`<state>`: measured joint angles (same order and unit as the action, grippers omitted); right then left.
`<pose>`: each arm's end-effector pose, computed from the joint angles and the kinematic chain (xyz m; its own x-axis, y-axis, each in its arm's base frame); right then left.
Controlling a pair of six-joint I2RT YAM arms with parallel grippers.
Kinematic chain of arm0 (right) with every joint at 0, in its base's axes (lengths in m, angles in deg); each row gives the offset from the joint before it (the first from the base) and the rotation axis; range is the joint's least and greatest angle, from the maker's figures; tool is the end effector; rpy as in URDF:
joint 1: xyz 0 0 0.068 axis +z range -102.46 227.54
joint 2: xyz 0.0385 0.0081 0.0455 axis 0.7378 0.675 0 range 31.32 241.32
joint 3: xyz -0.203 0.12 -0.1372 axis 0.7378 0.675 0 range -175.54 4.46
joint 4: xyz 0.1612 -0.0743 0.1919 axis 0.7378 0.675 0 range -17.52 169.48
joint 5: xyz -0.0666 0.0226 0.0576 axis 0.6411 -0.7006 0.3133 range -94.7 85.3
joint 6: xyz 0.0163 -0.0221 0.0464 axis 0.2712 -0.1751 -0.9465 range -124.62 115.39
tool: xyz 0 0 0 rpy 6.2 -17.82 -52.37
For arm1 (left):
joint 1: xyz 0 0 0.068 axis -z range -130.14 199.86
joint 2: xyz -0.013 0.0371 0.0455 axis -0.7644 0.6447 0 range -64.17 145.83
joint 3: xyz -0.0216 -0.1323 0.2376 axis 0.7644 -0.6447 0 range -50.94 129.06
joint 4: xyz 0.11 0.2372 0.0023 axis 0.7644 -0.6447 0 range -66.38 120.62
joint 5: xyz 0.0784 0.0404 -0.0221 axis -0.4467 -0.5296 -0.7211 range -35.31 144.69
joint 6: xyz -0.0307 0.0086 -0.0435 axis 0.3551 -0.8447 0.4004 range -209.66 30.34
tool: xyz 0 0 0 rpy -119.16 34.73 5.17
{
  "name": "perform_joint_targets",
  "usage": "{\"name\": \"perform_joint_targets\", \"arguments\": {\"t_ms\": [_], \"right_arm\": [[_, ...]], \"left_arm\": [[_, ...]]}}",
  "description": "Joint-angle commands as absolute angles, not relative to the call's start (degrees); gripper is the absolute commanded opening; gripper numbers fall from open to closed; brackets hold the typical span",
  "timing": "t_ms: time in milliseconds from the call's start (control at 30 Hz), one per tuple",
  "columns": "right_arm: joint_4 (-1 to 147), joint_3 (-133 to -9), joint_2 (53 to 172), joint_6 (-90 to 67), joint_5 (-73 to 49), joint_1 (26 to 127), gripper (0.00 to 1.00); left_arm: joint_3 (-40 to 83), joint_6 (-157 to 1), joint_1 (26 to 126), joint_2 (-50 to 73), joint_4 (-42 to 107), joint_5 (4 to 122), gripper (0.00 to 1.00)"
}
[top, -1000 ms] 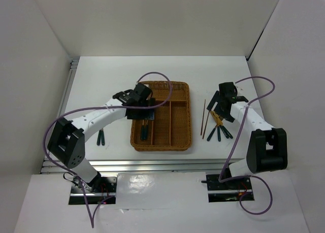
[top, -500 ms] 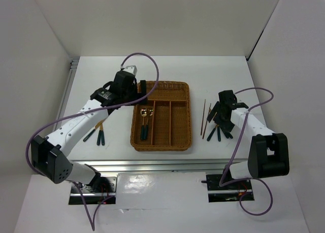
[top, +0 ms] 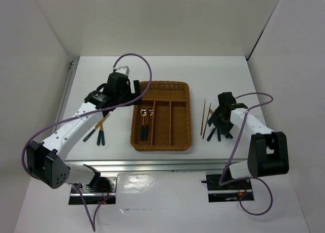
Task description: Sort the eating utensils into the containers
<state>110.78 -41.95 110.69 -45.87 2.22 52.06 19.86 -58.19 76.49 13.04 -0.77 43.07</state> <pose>0.2443 0.0150 0.1865 -0.7358 0.5986 -0.3167 0.5929 0.7954 0.1260 0.2693 -0.1271 0.3364 -0.6223 -0.2599 -0.7384 -0.0329 0.9511 -0.3071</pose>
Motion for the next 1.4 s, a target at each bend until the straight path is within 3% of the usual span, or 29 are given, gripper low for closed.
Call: {"name": "perform_joint_targets", "arguments": {"t_ms": [0,500,967,1367], "right_arm": [[114.14,-42.29,110.77,-48.99,4.26,52.03,0.68],[114.84,-43.97,113.49,-45.05,5.5,52.03,0.57],[108.25,-43.26,114.81,-43.9,-3.11,52.03,0.53],[108.25,-42.13,118.15,-45.04,-0.66,52.03,0.44]], "left_arm": [[19.72,-58.81,76.22,11.24,1.97,43.53,1.0],[19.72,-58.81,75.7,13.7,2.49,44.67,1.0],[19.19,-58.28,75.7,14.23,2.5,44.67,1.0],[18.67,-58.28,75.7,14.23,1.97,44.14,1.0]]}}
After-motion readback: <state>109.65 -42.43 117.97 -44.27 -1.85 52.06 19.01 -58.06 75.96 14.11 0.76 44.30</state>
